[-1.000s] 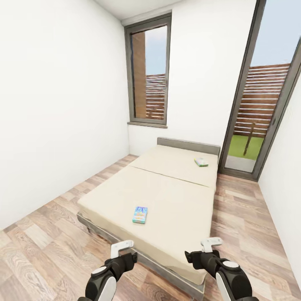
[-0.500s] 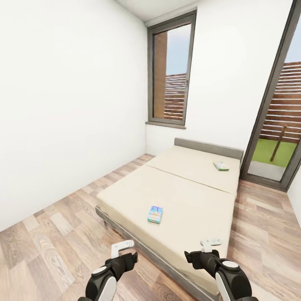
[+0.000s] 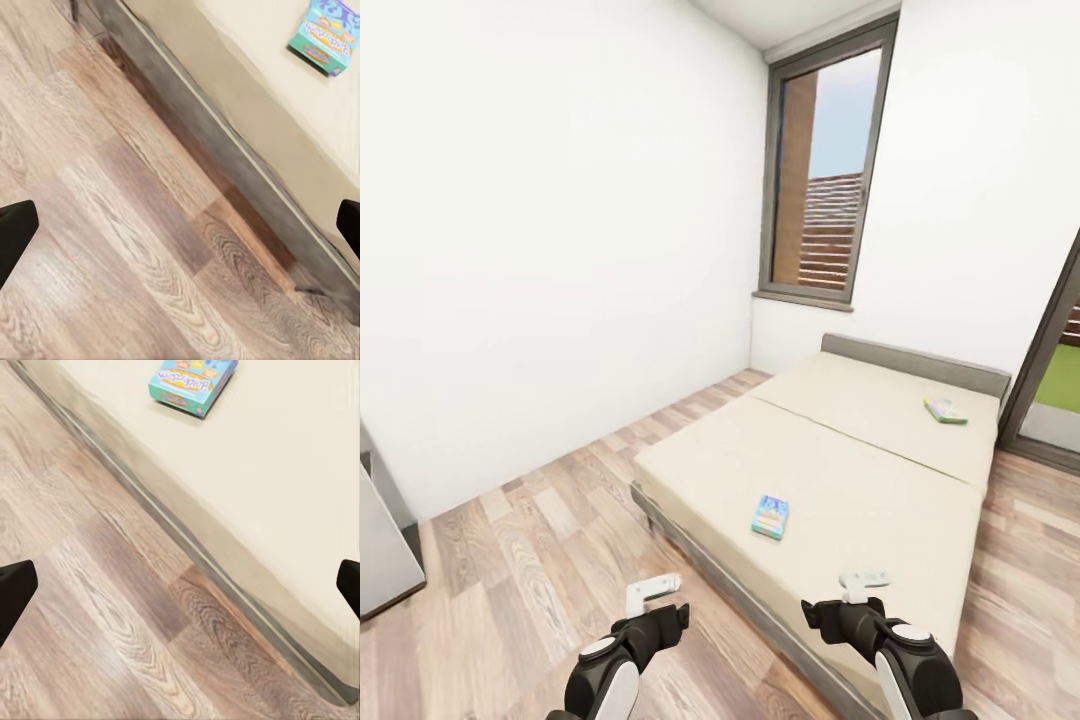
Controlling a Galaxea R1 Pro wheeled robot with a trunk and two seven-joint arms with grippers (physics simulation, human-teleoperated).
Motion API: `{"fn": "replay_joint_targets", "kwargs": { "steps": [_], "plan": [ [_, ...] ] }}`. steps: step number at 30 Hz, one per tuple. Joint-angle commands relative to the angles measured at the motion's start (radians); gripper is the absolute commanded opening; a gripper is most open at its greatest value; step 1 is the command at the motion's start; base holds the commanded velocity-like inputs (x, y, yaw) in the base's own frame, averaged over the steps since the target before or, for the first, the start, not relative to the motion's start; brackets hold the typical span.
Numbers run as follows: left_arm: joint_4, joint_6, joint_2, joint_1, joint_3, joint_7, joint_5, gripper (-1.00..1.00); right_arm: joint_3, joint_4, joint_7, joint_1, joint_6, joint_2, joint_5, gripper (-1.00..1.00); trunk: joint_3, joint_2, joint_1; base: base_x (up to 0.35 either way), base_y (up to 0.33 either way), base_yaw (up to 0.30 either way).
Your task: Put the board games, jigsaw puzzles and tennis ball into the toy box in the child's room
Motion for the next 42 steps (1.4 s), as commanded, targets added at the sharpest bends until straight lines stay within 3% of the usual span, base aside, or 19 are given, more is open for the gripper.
{"fn": "replay_joint_targets", "kwargs": {
  "steps": [1, 42],
  "plan": [
    [-0.001, 0.002, 0.0, -0.001, -0.002, 0.01, 0.01, 1.0, -0.001, -0.001, 0.004, 0.0, 0.005, 0.0, 0.001, 1.0, -0.001, -0.001, 0.0, 0.0, -0.001, 0.294],
    [0.001, 0.001, -0.001, -0.001, -0.002, 0.009, 0.01, 1.0, -0.013, -0.001, 0.005, -0.005, 0.012, -0.009, 0.001, 1.0, -0.001, -0.001, 0.0, 0.0, 0.0, 0.295]
  ]
}}
